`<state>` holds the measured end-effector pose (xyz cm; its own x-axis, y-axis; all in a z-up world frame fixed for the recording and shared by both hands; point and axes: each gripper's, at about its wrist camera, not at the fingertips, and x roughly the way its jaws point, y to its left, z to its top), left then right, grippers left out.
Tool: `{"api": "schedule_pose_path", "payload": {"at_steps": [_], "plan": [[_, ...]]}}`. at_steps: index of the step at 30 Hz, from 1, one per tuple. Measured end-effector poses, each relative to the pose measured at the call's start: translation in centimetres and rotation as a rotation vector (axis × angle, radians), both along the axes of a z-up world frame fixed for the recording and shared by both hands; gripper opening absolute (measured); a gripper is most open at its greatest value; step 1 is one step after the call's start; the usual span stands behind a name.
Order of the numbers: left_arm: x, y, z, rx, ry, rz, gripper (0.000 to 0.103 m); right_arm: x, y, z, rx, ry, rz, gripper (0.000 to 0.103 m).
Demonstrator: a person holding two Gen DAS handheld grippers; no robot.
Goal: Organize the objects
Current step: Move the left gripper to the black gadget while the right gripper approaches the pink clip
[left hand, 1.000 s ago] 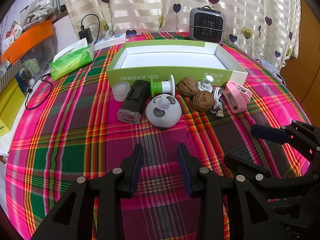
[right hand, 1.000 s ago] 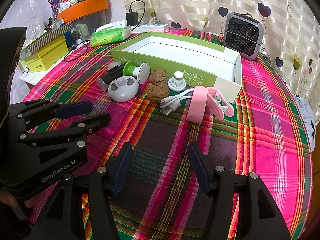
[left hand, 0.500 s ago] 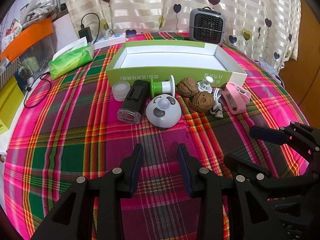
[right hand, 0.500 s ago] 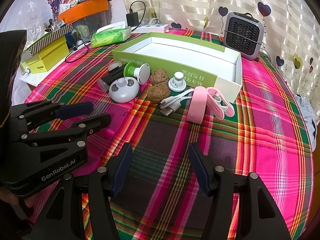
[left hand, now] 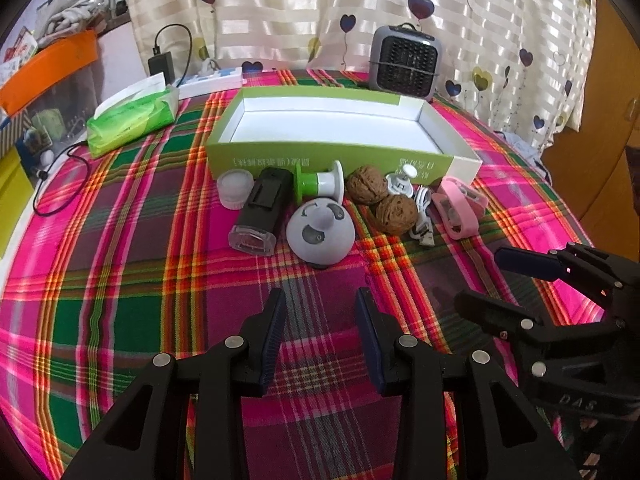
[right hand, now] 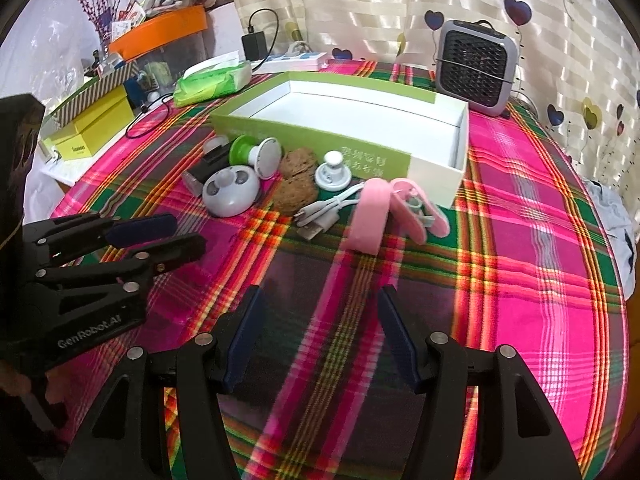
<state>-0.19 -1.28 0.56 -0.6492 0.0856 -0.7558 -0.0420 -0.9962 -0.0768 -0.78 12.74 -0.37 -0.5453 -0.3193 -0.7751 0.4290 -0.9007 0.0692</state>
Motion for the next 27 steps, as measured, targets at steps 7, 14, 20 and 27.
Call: {"api": "schedule_pose_path", "payload": {"at_steps": [7,14,20,27], "plan": [[-0.1,-1.5,1.1,0.008,0.039,0.03,0.034,-0.9,1.4,0.4,-0.015,0.013,-0.022,0.059],[-1.3,-2.9,1.7,0.007,0.054,0.059,0.034,-2.2,2.8,0.7,-0.024,0.023,-0.044,0.059],[-2.8,-3.6,1.9,-0.009,0.051,0.06,0.034,-3.1,3.8,1.2,-0.031,0.04,-0.052,0.059],[-4.3,-3.5,1.7,-0.028,0.034,0.042,0.034,-4.7,4.2,1.3,-0.012,0.051,-0.041,0.059]]}}
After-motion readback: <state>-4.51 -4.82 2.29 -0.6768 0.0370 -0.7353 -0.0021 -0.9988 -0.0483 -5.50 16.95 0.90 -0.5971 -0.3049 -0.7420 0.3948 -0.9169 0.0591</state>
